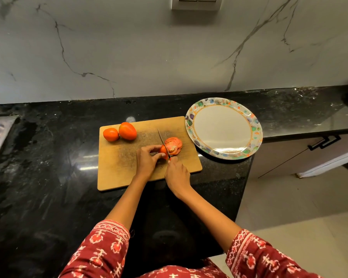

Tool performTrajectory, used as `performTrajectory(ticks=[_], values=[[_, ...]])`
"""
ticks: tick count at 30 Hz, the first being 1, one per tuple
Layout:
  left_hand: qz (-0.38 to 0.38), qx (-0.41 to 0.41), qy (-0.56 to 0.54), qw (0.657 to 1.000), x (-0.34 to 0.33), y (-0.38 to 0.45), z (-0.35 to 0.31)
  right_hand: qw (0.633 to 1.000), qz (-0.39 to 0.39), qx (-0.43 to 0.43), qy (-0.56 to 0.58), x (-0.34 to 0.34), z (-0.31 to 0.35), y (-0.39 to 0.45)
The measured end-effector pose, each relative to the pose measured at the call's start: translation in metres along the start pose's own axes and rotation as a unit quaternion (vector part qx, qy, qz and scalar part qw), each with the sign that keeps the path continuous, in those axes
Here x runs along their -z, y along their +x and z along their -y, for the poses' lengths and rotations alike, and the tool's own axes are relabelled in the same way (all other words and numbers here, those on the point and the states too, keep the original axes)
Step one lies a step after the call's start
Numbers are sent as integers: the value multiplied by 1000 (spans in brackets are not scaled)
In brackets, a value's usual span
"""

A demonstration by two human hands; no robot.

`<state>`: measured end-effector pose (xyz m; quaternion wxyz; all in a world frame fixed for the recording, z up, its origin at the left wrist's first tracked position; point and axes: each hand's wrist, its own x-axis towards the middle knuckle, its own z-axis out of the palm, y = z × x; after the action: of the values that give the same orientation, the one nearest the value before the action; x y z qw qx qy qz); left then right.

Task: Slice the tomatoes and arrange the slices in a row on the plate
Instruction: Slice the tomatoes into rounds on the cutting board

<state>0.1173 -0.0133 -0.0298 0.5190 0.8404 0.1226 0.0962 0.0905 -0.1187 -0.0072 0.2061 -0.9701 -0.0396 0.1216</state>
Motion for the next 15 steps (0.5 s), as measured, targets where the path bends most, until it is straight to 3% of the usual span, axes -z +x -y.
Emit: performTrajectory(ticks=[15], values=[[-18, -15, 19, 1000, -2, -1, 1, 1000, 0, 3, 14, -4, -2, 4]])
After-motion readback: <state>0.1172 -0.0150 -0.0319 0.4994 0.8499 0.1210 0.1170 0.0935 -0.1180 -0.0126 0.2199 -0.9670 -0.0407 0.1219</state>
